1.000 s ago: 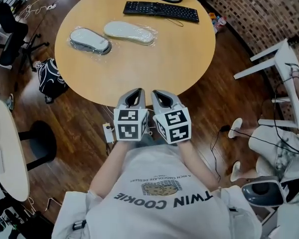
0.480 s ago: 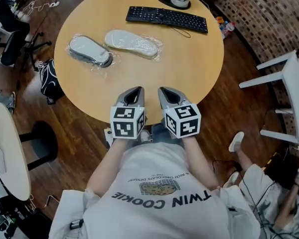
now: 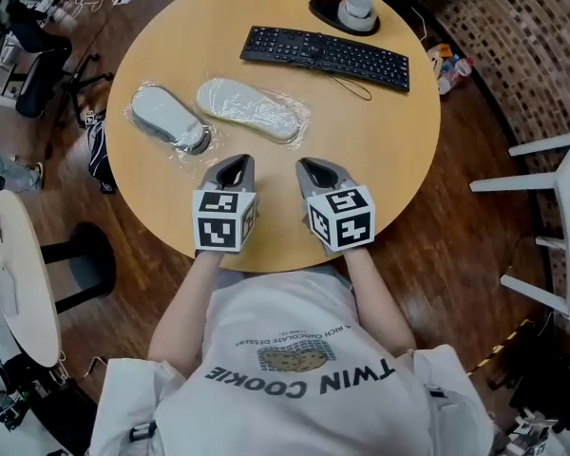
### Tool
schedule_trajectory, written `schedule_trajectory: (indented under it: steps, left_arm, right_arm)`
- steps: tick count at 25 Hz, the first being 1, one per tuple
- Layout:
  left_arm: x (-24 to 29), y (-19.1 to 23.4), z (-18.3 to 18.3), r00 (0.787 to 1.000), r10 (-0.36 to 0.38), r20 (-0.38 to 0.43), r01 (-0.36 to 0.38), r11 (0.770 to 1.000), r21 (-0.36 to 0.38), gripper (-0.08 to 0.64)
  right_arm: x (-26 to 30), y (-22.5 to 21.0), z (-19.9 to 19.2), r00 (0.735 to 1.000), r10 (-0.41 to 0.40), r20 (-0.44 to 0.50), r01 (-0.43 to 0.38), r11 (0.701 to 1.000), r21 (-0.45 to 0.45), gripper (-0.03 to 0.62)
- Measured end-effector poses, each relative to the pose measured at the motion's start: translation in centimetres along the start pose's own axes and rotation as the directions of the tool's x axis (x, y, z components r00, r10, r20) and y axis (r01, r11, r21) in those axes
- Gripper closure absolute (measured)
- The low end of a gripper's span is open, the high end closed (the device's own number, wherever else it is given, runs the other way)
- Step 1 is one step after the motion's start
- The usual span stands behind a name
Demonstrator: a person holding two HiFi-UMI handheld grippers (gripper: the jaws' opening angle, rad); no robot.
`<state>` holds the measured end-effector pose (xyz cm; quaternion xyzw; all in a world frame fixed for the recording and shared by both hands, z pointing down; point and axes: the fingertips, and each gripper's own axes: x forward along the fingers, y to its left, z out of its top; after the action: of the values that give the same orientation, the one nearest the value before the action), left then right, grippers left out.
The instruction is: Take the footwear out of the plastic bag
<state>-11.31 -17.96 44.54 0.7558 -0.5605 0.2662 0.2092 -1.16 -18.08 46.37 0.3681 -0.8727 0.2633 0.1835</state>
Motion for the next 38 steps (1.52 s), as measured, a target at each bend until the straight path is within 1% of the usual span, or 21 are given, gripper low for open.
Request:
schedule_trajectory:
  steps: [5,9,15,20,24,27,31,38]
  left_arm:
    - [1.2,5.0,1.1,0.998,0.053,-0.018,-0.053,0.998,0.032,0.557]
    - [2.3,9.4,2.1,0.995,0.093,-0.033,-0.090,0.993,0.080,0.557]
    - [5.3,15.4,2.9,0.993,0.100,-0.062,-0.092,0.988,0.124,0.557]
    - [8.4,19.2,2.5,0.990,0.091,-0.110,-0.073,0.985,0.155,0.557]
    - [11.3,21.1,2.4,0.984,0.074,-0.160,-0.040,0.978,0.203,0.557]
    - [13.0,22.2,2.8,0.981,0.065,-0.184,-0.019,0.971,0.238,0.557]
    - [14.6,22.7,2.9,0.976,0.056,-0.209,0.005,0.960,0.279,0.557]
    - [16.1,22.7,2.2,0.972,0.062,-0.225,0.005,0.958,0.287,0.557]
  right_arm:
    - [2.5,-1.7,0.3,1.000,-0.009,-0.015,0.009,0.999,0.046,0.581]
    - [4.1,-3.3,0.6,0.998,-0.050,-0.027,0.052,0.994,0.097,0.578]
    - [6.2,-4.5,1.0,0.993,-0.110,-0.048,0.115,0.985,0.128,0.569]
    - [7.7,-4.9,0.4,0.988,-0.125,-0.091,0.137,0.981,0.136,0.560]
    - [8.5,-5.8,-0.4,0.982,-0.122,-0.142,0.140,0.982,0.126,0.540]
    - [9.0,-6.7,-0.7,0.976,-0.135,-0.173,0.157,0.980,0.121,0.540]
    - [8.9,-7.4,-1.3,0.970,-0.143,-0.197,0.174,0.973,0.149,0.540]
    - [9.0,-8.2,-1.3,0.978,-0.091,-0.186,0.130,0.969,0.208,0.537]
